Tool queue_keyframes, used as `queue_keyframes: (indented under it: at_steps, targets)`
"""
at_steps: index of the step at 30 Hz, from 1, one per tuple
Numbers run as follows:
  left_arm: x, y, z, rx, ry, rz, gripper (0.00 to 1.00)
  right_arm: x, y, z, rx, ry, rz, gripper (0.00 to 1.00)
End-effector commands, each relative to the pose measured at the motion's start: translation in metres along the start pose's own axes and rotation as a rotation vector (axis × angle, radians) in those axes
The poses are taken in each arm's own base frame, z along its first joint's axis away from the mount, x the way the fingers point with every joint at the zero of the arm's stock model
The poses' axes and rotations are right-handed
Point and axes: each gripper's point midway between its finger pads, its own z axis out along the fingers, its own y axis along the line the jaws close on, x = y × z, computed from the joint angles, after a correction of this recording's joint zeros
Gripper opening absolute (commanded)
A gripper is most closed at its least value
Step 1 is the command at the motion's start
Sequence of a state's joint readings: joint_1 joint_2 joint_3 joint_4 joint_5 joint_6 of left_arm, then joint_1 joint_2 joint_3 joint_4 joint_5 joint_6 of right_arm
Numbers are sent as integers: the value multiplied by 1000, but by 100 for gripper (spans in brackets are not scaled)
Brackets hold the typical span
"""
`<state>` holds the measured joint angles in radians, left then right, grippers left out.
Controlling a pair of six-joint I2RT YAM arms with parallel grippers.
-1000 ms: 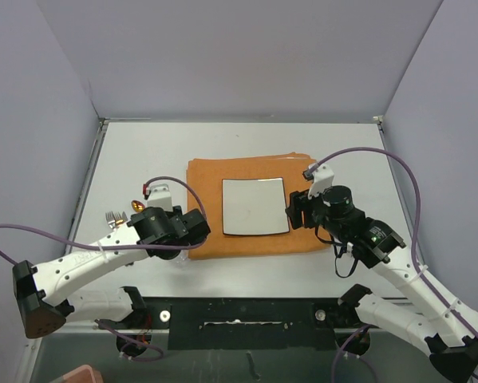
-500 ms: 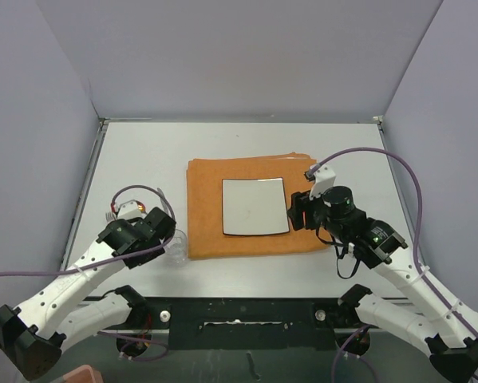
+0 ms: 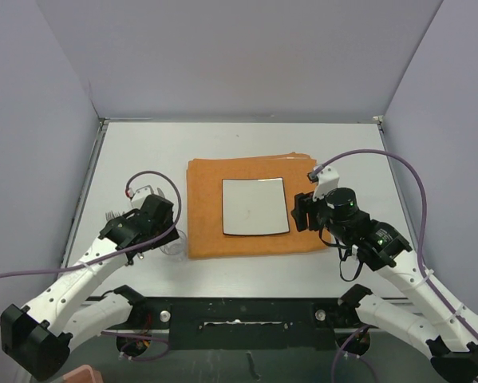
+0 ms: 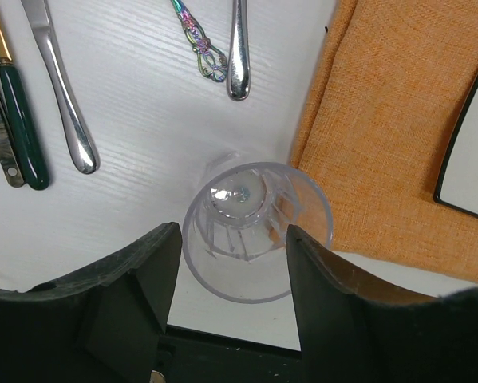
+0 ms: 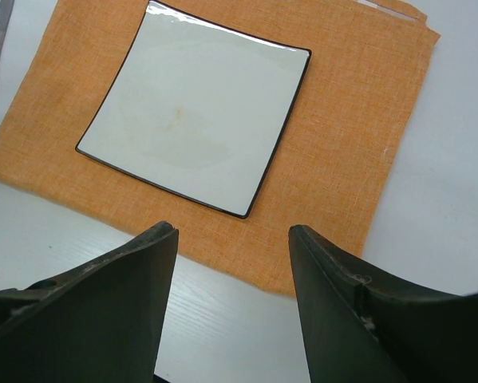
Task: Set the dinner table for one person
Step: Pick up the cup at the center of the board.
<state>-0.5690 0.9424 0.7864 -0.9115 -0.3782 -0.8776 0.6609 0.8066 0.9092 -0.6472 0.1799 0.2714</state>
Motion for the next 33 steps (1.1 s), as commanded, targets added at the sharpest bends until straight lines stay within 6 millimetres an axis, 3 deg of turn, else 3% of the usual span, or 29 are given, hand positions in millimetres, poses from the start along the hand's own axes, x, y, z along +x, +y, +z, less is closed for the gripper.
queue_keyframes:
  at_steps: [1,10,17,23,26,31,33]
  targets:
    - [-8,-6,4,16,-16,-28,53,-29,-6,-13,27,-90,-14,58]
    - [-4,5,8,-47,9,-39,51,-27,-9,-7,41,-72,-18,58]
    - [16,22,8,-108,69,-76,50,-30,-10,-5,46,-73,-10,58]
    - [22,32,11,-142,68,-80,48,-30,-11,-5,50,-74,5,57]
    - [34,34,18,-153,105,-92,41,-29,-13,-4,56,-72,16,57]
    - [47,27,27,-108,138,-119,0,-27,-13,-4,60,-65,23,56]
    - [45,25,27,-97,129,-119,0,-26,-15,-4,69,-63,27,56]
